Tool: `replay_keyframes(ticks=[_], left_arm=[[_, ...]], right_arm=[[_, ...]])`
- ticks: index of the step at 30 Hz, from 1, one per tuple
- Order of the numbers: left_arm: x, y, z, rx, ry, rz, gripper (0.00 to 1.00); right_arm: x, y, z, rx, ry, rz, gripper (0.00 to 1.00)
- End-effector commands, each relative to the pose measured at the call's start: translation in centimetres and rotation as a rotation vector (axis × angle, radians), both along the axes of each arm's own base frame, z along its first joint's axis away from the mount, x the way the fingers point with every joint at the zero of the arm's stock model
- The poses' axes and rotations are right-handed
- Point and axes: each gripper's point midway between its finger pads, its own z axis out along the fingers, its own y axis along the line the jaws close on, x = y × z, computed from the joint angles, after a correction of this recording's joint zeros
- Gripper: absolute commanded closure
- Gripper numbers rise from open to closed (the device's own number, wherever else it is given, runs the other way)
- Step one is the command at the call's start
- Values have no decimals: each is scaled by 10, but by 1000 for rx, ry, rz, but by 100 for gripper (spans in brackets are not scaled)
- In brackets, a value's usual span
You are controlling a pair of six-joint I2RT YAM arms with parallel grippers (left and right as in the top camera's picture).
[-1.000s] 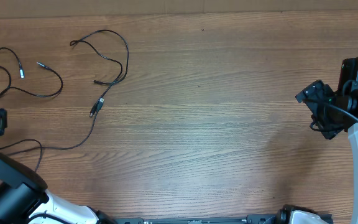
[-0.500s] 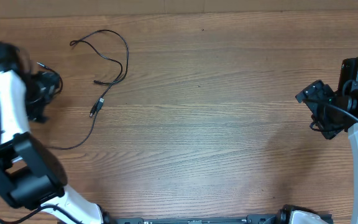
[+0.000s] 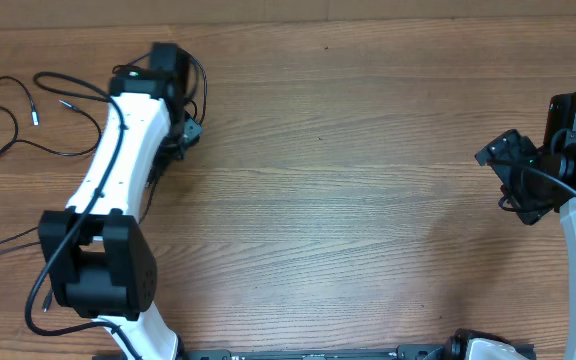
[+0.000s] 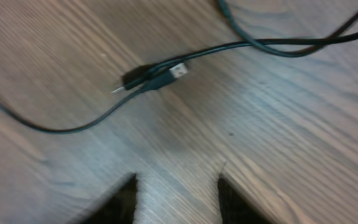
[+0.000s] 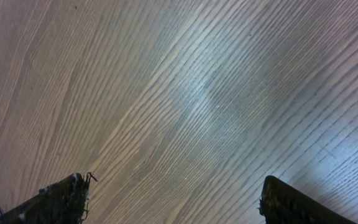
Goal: Untangle cables
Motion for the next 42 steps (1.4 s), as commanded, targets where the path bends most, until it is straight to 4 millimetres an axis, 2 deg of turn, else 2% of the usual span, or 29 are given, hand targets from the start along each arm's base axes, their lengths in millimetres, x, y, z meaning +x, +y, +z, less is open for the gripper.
replay_keyframes(ticks=[1, 5, 7, 9, 14, 16, 18, 19, 20, 22, 23, 28, 34, 37, 38, 39, 42], left_arm=[[-24, 21, -17, 124, 48, 105, 84], [-55, 31, -52, 144, 118, 195, 86], [-64, 39, -67, 175, 130, 201, 80], [-69, 47, -76, 203, 127, 208, 74], [-69, 55, -94, 204, 86, 229, 74], [-63, 63, -92, 242, 83, 170, 62], [-52, 68, -89, 276, 98, 18, 28], [-45, 68, -90, 277, 117, -92, 21], [-43, 68, -90, 278, 129, -146, 20], [-40, 68, -90, 290, 162, -260, 23], [-39, 68, -91, 295, 180, -313, 32], [-51, 56, -111, 217, 201, -367, 49], [-82, 54, -148, 181, 216, -366, 43], [-89, 48, -158, 128, 207, -358, 51], [-96, 47, -164, 82, 205, -310, 58], [-100, 47, -166, 54, 205, -288, 62], [-107, 44, -174, -53, 195, -250, 66]], right_arm=[[0, -1, 0, 1, -1, -8, 13], [0, -1, 0, 1, -1, -8, 12], [1, -1, 0, 0, -4, -8, 12], [2, -2, 1, -1, -8, -8, 12], [1, -1, 0, 0, -6, -8, 12], [1, -1, 0, 0, -5, -8, 12], [1, -2, 0, 0, -6, -8, 12], [2, -2, 1, -1, -9, -8, 12], [2, -2, 1, -1, -10, -8, 12], [3, -2, 1, -2, -15, -8, 12], [4, -2, 1, -3, -16, -8, 12], [4, -2, 1, -3, -16, -8, 12], [4, -2, 1, -3, -17, -8, 8], [4, -2, 1, -3, -16, -8, 8], [2, -2, 1, -2, -11, -7, 8], [2, -2, 0, -1, -7, -7, 8], [-1, -1, 0, -1, 2, -4, 8]])
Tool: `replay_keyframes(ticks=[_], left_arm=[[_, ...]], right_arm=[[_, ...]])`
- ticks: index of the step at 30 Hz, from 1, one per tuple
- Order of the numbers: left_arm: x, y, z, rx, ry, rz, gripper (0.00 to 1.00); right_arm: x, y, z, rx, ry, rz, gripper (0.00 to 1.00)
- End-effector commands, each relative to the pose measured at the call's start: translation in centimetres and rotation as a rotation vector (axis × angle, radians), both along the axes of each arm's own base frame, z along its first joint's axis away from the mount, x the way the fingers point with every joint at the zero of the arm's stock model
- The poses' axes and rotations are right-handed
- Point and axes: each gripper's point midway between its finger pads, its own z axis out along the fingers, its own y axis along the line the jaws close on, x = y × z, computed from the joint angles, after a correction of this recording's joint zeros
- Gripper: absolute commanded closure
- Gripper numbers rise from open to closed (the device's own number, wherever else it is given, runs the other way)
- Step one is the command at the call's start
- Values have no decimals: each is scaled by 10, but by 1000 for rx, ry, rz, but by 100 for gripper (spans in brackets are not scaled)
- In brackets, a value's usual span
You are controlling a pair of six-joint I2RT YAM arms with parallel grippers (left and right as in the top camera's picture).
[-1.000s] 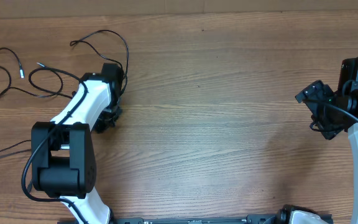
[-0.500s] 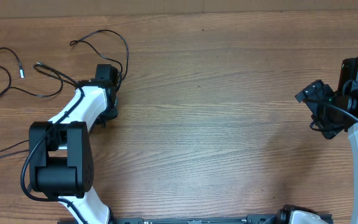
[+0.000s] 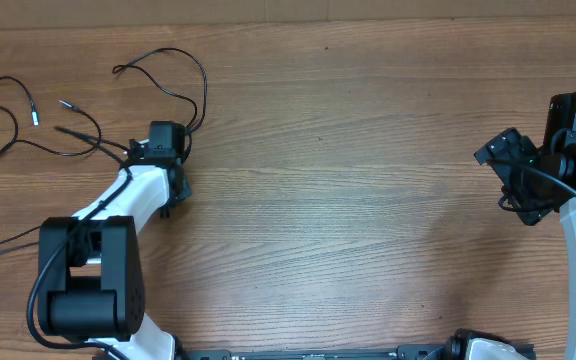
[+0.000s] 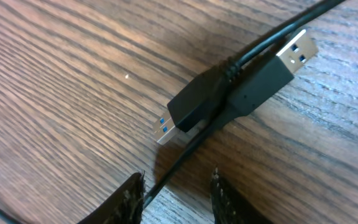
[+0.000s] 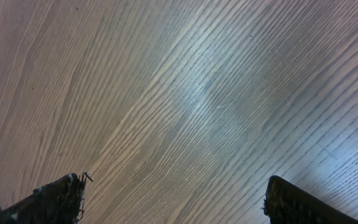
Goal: Untangle cables
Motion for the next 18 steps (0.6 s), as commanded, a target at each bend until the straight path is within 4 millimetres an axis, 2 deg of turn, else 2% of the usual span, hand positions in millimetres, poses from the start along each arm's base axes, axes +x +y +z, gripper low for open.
replay_keyframes(ticks=[1, 5, 8, 9, 10, 11, 12, 13, 14, 18], left_arm=[[-65, -12, -60, -235, 212, 73, 66], [-75, 1, -63, -255, 227, 120, 64], [-79, 6, -63, -250, 240, 138, 42], [-82, 9, -62, -232, 250, 138, 38], [-85, 13, -61, -203, 264, 142, 38], [-90, 20, -59, -160, 282, 146, 56], [-92, 22, -58, -145, 290, 147, 69], [-93, 24, -57, -136, 300, 142, 90], [-94, 24, -57, -137, 303, 142, 96], [-105, 22, -56, -142, 349, 146, 96]], right_arm=[[-1, -1, -1, 0, 6, -4, 8], [-2, -1, -1, 0, 8, -4, 8], [-2, -1, -1, 1, 10, -4, 8], [-2, -1, -1, 1, 10, -4, 8], [-2, -1, -1, 1, 10, -4, 8], [-3, -1, -1, 2, 14, -4, 8], [-3, -1, -1, 2, 15, -4, 8], [-4, 0, -2, 2, 17, -4, 8], [-4, 0, -2, 2, 17, -4, 8], [-4, -1, -2, 2, 17, -4, 8]])
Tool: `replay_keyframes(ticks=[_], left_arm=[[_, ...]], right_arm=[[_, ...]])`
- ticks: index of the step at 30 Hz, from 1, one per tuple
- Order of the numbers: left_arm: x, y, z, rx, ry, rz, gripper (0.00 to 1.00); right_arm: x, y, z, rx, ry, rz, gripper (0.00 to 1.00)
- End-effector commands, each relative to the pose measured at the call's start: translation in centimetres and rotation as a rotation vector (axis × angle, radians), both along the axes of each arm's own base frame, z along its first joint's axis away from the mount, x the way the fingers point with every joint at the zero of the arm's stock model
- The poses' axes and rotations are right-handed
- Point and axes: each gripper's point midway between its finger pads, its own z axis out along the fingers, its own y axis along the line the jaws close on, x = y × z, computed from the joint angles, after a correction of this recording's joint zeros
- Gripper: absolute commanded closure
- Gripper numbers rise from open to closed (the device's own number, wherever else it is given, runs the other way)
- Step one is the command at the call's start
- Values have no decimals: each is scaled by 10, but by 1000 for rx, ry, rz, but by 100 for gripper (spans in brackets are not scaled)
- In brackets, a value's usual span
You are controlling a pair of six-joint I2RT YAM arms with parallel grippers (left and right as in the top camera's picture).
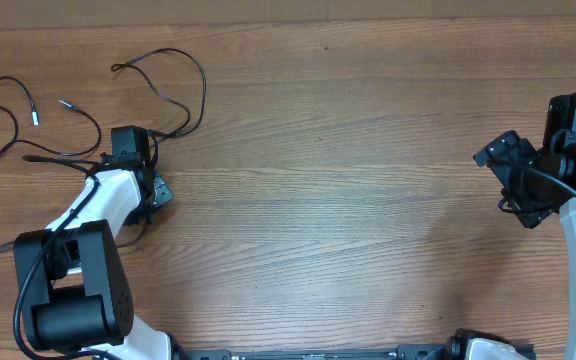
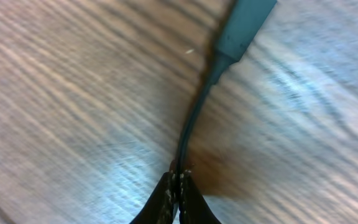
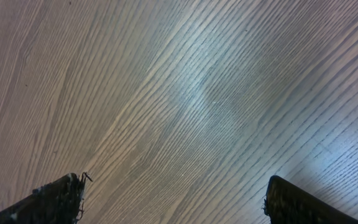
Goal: Untangle cables
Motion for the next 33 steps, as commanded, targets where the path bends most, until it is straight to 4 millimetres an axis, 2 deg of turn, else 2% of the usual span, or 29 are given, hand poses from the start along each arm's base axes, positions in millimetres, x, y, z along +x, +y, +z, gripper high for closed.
replay_keyframes(ticks=[1, 5, 6, 8, 11, 14, 18, 19, 20, 22, 25, 27, 28, 29, 30, 33], left_arm=[[-83, -2, -50, -17, 318, 3, 96], [-102, 0, -46, -33, 384, 47, 96], [-111, 4, -44, -39, 411, 97, 96], [-118, 10, -43, -45, 411, 182, 96], [-127, 28, -44, -54, 380, 368, 96], [-136, 56, -44, -82, 335, 538, 95], [-139, 80, -41, -159, 280, 665, 96], [-134, 82, -40, -209, 256, 663, 96], [-120, 83, -38, -298, 200, 616, 89], [-91, 87, -31, -390, 94, 527, 58], [-61, 90, -18, -444, -8, 449, 44], [-29, 89, -1, -498, -104, 355, 28], [-8, 87, 14, -525, -163, 287, 5], [11, 84, 31, -548, -216, 231, 1], [19, 82, 39, -559, -241, 206, 1], [56, 73, 88, -580, -333, 100, 0]], right_arm=[[0, -1, 0, -3, -2, -1, 7], [1, -1, 0, -4, -3, 3, 7], [1, -1, 0, -4, -3, 3, 7], [1, -1, 0, -4, -3, 3, 7], [1, -1, 0, -4, -2, 3, 7], [1, -1, 0, -4, -2, 3, 7], [1, -2, 0, -4, -6, 3, 7], [2, -2, 0, -5, -8, 2, 7], [2, -2, 1, -5, -11, 2, 4], [3, -2, 1, -6, -15, 2, 4], [3, -2, 1, -6, -13, 2, 0], [3, -2, 1, -6, -12, 3, 0], [3, -2, 1, -6, -13, 2, 0], [3, -2, 1, -6, -13, 2, 0], [3, -2, 1, -6, -13, 2, 0], [3, -2, 1, -6, -14, 2, 0]])
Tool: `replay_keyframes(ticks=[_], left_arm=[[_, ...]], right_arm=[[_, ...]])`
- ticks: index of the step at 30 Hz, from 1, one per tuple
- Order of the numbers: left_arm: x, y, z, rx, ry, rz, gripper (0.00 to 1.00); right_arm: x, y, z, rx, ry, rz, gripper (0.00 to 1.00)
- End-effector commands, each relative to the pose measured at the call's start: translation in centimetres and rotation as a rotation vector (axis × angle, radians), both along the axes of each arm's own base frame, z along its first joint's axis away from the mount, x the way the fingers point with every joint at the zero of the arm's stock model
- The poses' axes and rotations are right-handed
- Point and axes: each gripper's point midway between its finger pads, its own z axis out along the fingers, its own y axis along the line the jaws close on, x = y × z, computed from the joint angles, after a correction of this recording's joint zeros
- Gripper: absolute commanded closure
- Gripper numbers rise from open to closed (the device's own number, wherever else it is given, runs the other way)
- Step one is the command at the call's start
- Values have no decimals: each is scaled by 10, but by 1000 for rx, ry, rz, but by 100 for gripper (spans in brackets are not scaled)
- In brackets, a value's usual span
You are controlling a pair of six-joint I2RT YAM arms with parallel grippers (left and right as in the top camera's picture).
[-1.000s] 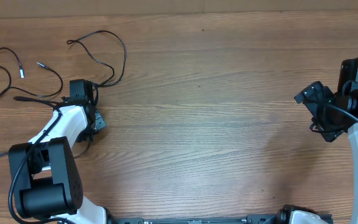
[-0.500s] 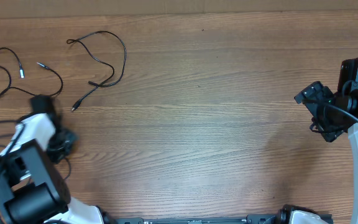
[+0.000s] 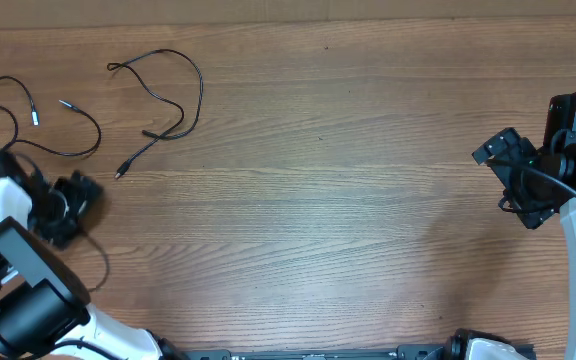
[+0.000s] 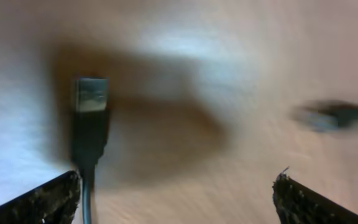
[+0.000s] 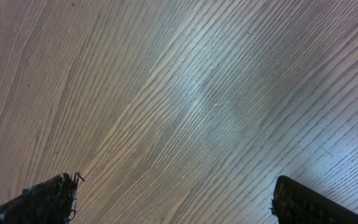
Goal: Untangle cables
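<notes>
A black cable (image 3: 196, 88) lies in loops at the top left, one end pointing down-left. A second thin black cable (image 3: 93, 128) curls further left. My left gripper (image 3: 66, 203) is at the table's far left edge. In the blurred left wrist view it (image 4: 178, 186) stands open, and a black USB plug (image 4: 91, 115) lies on the wood with its lead passing just inside the left finger (image 4: 48, 199). My right gripper (image 3: 498, 170) hangs at the far right, open (image 5: 174, 186) over bare wood.
A blurred dark plug tip (image 4: 334, 115) shows at the right of the left wrist view. The wooden table (image 3: 348, 200) runs between the two arms. The left arm's base (image 3: 28, 310) fills the near left corner.
My left gripper was shut on a cable lead left of centre. Now it is open, further left at the table's edge. The plug lies free below it. The right arm has not moved.
My left gripper first hung open above two crossed USB plugs near the top left. Then it was low over them, jaws narrowed. Then it was shut on one lead, further left. Now it is open at the left edge, and the looped cable lies apart.
</notes>
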Motion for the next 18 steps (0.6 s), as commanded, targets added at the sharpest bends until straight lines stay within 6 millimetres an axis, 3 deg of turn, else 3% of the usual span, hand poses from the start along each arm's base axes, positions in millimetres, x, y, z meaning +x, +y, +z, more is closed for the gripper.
replay_keyframes(ticks=[1, 8, 9, 13, 18], left_arm=[[61, -24, 70, -45, -240, -176, 0], [103, -71, 183, 59, -446, -389, 1], [105, -83, 209, 84, -489, -421, 1], [93, -113, 266, 138, -577, -499, 0], [41, -149, 322, 230, -675, -623, 0]], right_arm=[[1, -2, 0, -2, -5, -5, 0], [1, -2, 0, -2, -5, -5, 0], [1, -2, 0, -2, -5, -5, 0], [1, -2, 0, -2, -5, -5, 0], [1, -2, 0, -2, -5, -5, 0]])
